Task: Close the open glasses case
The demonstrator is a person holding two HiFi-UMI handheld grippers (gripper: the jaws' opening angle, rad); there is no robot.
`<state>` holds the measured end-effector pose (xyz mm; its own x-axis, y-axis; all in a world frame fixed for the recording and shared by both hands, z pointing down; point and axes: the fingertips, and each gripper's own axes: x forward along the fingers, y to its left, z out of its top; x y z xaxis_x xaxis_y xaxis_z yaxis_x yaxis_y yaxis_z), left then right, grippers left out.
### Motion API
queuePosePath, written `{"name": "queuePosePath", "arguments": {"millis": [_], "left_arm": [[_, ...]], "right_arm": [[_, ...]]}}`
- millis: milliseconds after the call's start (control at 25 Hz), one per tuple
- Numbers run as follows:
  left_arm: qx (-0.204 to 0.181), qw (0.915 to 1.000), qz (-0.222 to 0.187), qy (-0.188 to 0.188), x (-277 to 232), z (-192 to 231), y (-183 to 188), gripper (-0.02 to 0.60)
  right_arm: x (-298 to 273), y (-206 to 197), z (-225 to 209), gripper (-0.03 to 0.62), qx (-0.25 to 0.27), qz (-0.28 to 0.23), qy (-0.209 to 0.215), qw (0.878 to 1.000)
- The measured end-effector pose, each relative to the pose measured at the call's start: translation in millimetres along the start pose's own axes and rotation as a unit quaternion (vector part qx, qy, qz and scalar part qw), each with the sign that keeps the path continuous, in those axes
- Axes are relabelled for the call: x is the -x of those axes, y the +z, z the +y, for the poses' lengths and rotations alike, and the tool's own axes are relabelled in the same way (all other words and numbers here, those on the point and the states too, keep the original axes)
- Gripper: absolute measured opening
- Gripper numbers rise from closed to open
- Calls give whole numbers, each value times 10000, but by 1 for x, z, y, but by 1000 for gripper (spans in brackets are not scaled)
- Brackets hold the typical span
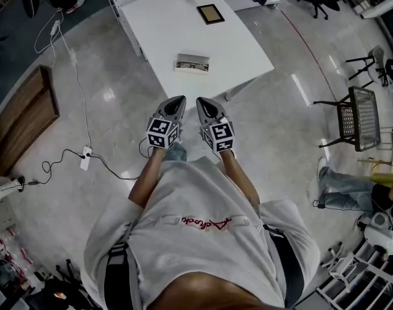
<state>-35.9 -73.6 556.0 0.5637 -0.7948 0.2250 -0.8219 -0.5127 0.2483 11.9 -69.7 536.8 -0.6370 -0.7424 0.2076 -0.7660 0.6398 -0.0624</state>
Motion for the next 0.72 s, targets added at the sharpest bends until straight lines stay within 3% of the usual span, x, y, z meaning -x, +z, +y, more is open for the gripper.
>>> {"name": "queuePosePath", "arguments": {"millis": [720], "left_arm": [[-43, 9990, 207, -401, -72, 84, 37, 25]], "right_arm": [[-103, 29, -48, 31, -51, 73, -363, 9993]]}}
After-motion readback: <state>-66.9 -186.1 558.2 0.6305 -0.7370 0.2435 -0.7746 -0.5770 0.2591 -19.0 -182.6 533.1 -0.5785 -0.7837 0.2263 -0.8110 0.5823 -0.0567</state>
